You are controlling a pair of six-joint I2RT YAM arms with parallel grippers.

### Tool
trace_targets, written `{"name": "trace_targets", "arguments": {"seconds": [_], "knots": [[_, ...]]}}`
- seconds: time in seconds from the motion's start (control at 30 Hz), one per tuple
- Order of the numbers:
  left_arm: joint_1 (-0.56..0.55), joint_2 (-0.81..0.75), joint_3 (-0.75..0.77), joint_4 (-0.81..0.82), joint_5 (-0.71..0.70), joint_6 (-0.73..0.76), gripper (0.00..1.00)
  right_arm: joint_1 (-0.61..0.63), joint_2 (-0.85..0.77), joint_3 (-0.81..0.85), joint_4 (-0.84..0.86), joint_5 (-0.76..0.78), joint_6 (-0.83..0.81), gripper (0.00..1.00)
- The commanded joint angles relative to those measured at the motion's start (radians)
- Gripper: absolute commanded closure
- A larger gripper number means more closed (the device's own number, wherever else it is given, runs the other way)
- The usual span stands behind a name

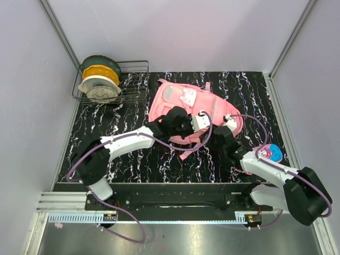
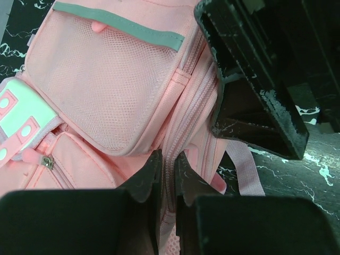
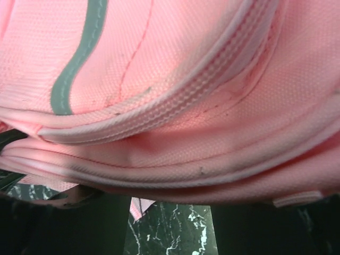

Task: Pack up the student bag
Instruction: Zip the student bag at the center of the board.

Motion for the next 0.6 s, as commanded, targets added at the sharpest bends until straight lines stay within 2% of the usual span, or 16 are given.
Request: {"name": "trace_targets", "arguments": {"seconds": [0.0, 0.07, 0.1, 0.13, 0.43, 0.57], "knots": [[0.0, -0.069, 0.025, 0.033, 0.031, -0.041, 1.0, 0.007, 0.033, 0.035, 0.11, 0.091, -0.099, 0.44], [0.001, -0.077, 0.027, 0.035, 0.031, -0.045, 1.0, 0.007, 0.035, 0.042, 0.112, 0.051, -0.11, 0.55], [0.001, -0.08, 0.025, 0.035, 0.032, -0.046, 1.0, 0.007, 0.032, 0.037, 0.12, 0.037, -0.105, 0.55], [0.001, -0.086, 0.025, 0.035, 0.037, -0.046, 1.0, 0.007, 0.032, 0.019, 0.149, 0.019, -0.098, 0.5], [0.001, -0.1, 0.027, 0.041, 0.043, -0.051, 1.0, 0.01, 0.091, 0.012, 0.212, -0.084, -0.107, 0.42], [0.0, -0.103, 0.027, 0.044, 0.039, -0.049, 1.0, 0.01, 0.102, 0.005, 0.215, -0.079, -0.099, 0.55]]}}
